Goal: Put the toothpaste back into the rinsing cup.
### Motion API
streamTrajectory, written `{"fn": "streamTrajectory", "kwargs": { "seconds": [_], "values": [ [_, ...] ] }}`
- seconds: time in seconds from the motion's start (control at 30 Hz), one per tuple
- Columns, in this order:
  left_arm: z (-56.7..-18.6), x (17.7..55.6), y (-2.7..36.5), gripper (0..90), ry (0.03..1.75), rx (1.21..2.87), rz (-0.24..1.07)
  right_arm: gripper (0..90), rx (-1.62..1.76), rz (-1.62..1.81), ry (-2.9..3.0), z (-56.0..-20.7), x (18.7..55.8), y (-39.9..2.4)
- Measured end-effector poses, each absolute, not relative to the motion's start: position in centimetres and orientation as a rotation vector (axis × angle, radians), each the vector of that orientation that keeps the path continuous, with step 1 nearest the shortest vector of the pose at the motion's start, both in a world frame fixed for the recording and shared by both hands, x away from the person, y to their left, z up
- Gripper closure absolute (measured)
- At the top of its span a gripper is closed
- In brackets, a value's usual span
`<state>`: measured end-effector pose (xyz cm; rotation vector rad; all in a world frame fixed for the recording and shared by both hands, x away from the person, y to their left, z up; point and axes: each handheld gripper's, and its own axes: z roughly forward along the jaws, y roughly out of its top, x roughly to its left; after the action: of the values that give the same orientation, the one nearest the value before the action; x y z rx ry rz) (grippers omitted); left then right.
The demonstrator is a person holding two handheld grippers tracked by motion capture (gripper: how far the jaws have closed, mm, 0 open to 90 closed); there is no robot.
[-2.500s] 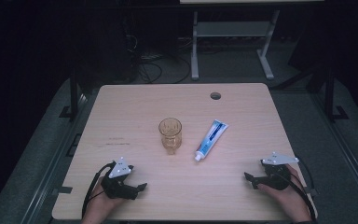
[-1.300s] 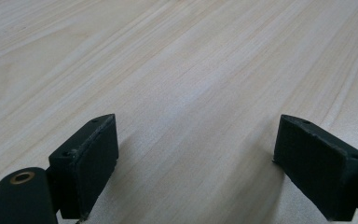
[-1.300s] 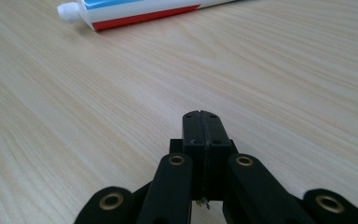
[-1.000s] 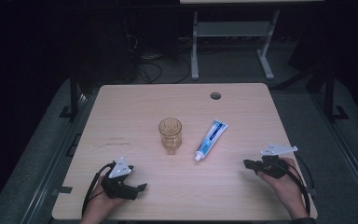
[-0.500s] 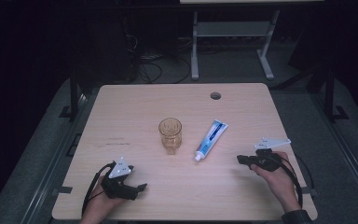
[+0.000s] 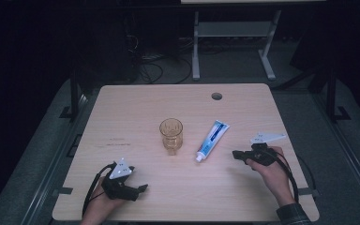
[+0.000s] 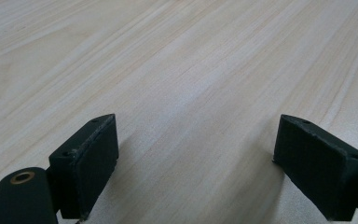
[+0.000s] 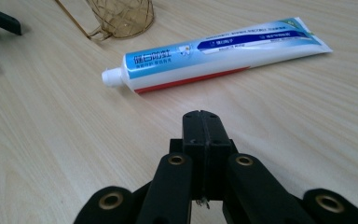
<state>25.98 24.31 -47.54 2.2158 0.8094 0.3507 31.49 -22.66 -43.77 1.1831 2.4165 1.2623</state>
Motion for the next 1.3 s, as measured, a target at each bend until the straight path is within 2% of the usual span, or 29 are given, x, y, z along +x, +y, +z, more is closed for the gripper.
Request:
{"fn": "streamTrajectory", "kwargs": {
  "seconds": [1.3],
  "values": [
    [-47.5, 26.0, 24.3, 13.2, 0.808, 2.218, 0.350, 90.0, 1.126, 1.306, 2.457, -42.7, 36.3, -17.8]
  ]
}}
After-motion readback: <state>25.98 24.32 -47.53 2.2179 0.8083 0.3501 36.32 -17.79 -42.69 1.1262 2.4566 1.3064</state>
